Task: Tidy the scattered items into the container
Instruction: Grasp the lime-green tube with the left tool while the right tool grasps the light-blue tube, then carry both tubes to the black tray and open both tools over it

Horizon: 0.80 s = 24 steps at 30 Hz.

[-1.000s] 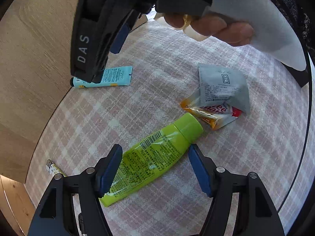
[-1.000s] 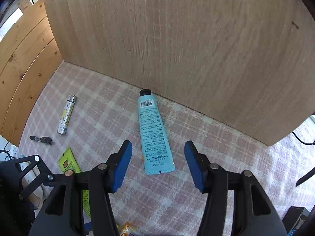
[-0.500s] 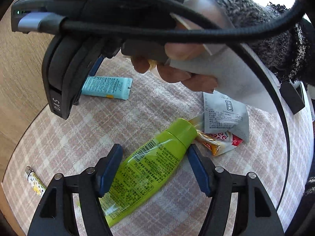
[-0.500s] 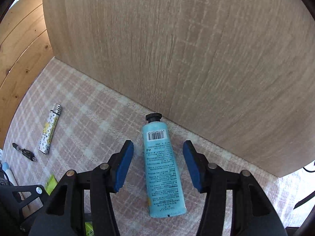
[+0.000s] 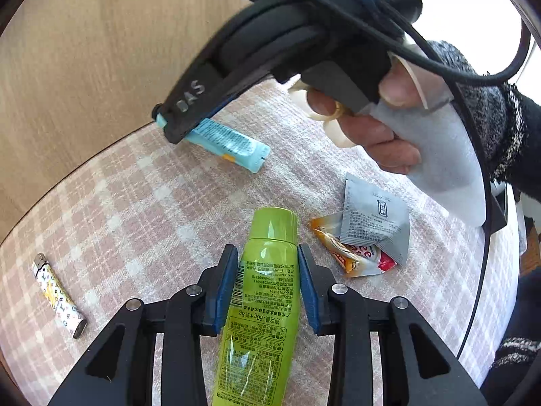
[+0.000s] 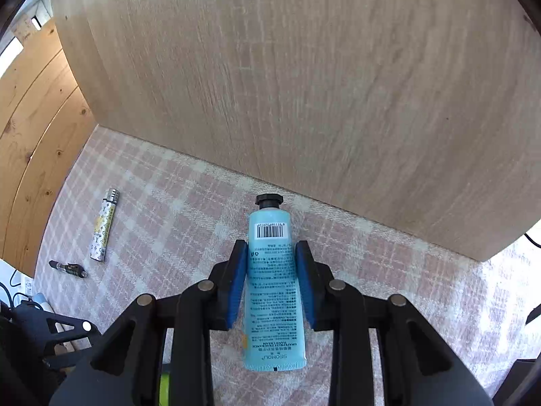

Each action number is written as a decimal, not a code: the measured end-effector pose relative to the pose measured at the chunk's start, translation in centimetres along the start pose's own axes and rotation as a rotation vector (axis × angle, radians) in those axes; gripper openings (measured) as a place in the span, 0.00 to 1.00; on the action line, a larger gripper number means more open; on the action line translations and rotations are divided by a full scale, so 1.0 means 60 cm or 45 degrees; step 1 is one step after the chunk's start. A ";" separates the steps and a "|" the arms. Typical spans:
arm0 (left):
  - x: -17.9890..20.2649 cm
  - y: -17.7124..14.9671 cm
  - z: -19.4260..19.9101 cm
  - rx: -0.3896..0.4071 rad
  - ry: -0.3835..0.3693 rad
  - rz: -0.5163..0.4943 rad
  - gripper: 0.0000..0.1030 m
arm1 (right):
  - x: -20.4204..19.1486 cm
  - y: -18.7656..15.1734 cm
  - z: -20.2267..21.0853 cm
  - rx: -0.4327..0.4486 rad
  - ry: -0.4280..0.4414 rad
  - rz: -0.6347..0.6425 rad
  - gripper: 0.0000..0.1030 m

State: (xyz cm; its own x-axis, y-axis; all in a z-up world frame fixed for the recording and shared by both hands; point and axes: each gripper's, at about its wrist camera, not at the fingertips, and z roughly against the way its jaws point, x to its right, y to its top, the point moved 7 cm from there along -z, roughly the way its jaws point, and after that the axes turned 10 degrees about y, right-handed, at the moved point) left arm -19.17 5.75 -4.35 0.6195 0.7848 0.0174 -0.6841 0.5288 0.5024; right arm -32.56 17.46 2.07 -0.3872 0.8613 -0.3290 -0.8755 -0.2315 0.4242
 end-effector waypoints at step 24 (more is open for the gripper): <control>0.047 0.112 0.201 0.316 0.081 0.122 0.28 | -0.056 -0.072 0.220 0.400 -0.052 -0.112 0.28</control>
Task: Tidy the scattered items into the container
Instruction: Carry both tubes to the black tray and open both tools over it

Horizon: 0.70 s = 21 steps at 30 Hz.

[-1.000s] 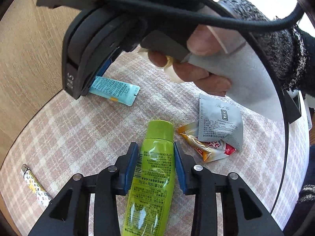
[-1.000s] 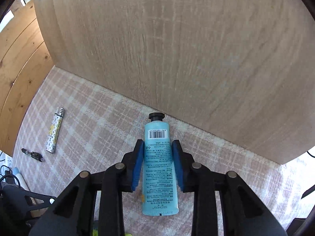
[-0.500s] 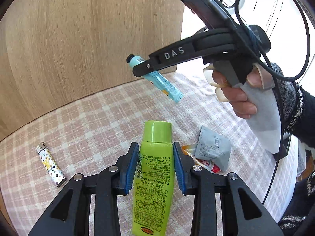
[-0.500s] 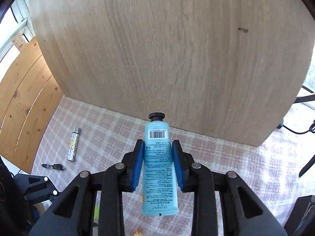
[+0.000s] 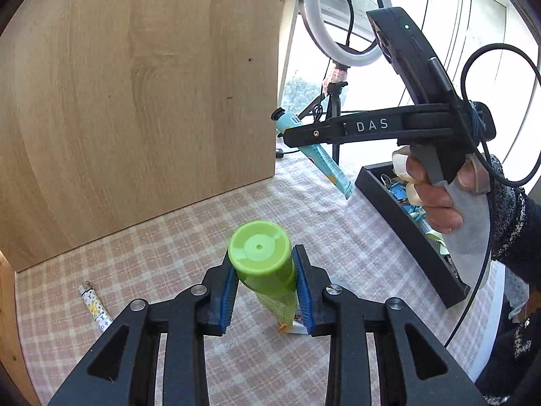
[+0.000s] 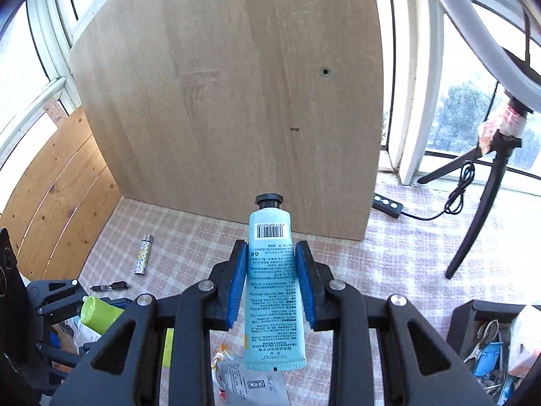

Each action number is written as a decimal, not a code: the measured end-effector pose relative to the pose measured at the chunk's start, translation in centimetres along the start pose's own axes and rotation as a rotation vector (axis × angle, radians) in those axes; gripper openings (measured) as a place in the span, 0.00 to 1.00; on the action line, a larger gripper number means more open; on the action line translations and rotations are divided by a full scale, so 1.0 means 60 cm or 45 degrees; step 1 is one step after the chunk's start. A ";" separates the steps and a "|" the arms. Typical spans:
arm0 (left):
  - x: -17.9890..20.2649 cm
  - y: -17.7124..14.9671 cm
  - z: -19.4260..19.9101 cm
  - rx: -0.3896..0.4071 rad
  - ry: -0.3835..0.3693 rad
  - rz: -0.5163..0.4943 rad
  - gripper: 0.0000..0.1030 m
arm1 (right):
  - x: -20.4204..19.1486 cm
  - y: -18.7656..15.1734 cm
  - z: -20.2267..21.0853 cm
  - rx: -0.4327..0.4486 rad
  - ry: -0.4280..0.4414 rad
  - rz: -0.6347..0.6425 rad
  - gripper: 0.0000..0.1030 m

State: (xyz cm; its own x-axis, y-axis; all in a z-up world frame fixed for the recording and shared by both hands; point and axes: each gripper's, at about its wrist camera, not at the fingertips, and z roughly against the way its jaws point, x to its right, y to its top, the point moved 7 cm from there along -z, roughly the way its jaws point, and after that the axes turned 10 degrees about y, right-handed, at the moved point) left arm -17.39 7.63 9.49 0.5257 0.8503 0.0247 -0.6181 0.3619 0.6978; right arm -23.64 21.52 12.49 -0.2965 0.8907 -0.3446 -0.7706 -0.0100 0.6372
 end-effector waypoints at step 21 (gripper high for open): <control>0.321 0.110 0.026 0.025 -0.236 -0.125 0.28 | 0.214 -0.165 0.321 0.097 -0.391 -0.280 0.28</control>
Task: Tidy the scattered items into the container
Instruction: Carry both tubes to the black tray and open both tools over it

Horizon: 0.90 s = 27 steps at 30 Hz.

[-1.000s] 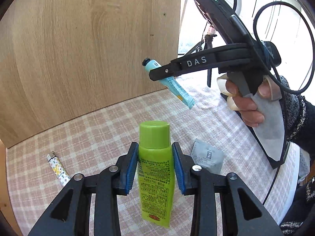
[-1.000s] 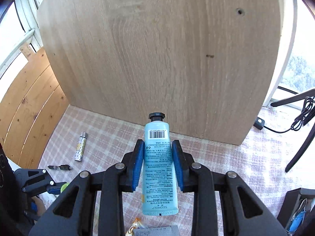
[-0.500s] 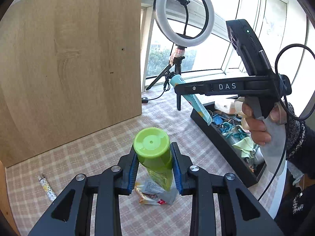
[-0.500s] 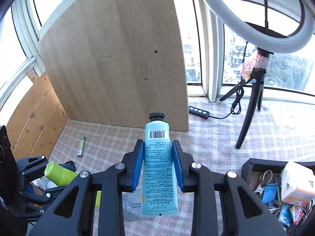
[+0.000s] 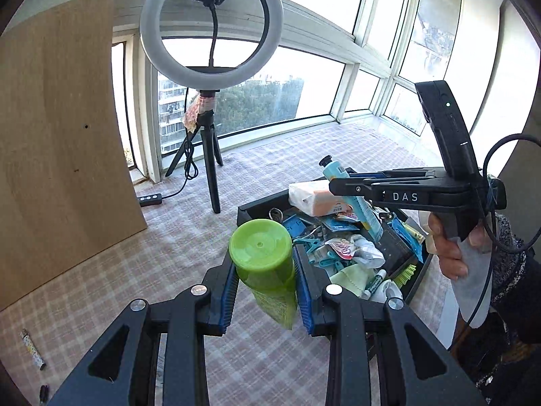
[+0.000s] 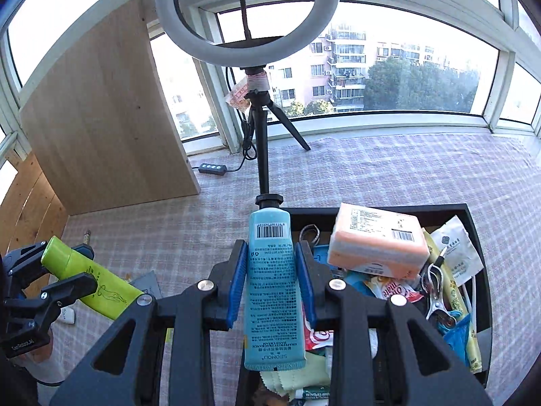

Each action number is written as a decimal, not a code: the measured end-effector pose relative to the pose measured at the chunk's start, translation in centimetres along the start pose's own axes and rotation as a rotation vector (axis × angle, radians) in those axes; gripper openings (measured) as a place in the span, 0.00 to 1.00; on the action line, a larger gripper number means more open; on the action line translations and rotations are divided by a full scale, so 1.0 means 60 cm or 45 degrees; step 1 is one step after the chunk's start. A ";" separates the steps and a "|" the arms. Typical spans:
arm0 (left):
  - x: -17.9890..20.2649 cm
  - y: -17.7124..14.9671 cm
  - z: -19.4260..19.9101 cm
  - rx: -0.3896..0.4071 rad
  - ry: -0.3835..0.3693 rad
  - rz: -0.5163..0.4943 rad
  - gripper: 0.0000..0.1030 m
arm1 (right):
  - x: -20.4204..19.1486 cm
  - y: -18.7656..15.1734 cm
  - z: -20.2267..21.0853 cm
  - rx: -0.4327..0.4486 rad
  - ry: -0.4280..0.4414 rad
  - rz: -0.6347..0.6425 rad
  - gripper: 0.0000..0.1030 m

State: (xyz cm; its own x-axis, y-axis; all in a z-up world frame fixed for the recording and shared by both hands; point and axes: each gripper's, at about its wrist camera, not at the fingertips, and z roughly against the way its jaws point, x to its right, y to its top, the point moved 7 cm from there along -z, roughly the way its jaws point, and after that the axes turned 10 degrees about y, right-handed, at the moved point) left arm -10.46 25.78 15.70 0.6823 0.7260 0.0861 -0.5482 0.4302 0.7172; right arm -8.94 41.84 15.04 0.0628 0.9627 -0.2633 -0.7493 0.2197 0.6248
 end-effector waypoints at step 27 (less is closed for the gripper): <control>0.248 0.079 -0.141 -0.166 -0.101 -0.086 0.56 | 0.207 -0.054 0.102 0.047 -0.199 -0.236 0.44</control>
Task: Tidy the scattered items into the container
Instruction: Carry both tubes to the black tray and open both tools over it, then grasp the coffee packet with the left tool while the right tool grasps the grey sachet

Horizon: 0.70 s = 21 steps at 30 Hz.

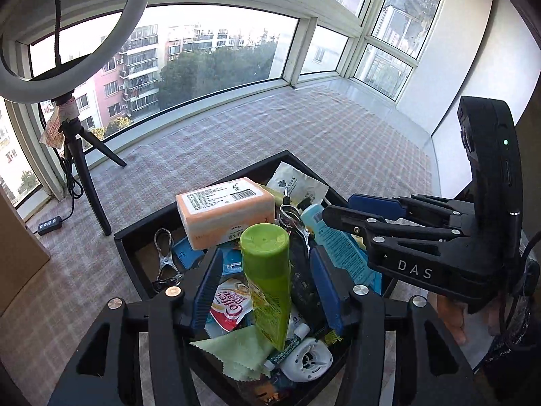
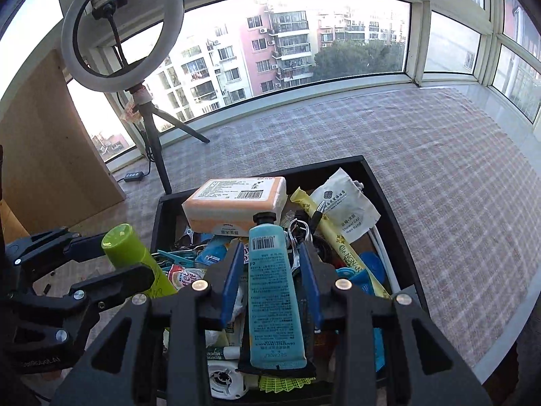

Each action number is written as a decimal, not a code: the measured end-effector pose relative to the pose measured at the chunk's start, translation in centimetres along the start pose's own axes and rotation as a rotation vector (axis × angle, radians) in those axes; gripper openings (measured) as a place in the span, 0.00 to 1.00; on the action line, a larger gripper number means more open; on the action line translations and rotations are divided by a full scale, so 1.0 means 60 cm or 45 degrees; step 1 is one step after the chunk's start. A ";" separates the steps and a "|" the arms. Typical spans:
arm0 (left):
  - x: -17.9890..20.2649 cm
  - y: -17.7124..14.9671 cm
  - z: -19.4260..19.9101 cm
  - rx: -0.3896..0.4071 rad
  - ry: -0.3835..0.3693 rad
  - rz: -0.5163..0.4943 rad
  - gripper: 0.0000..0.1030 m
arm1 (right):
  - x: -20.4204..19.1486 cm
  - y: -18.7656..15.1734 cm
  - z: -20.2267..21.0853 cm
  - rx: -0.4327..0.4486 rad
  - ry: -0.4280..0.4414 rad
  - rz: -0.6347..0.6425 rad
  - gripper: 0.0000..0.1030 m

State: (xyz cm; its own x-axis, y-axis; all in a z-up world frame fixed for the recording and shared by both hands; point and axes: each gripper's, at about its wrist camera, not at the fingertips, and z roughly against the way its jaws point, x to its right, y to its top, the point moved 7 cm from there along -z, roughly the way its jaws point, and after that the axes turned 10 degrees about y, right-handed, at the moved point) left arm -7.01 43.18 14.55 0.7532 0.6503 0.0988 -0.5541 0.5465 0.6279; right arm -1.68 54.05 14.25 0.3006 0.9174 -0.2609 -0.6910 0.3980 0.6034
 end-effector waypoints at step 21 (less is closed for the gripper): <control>-0.176 -0.074 0.077 0.020 0.198 0.150 0.56 | -0.058 -0.015 -0.015 -0.014 0.053 0.052 0.60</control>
State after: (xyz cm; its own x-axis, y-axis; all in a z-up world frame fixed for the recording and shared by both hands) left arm -10.90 31.45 14.28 0.6190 0.7837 0.0522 -0.6285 0.4544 0.6312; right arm -2.70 50.48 13.94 0.2445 0.9319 -0.2679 -0.7092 0.3603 0.6059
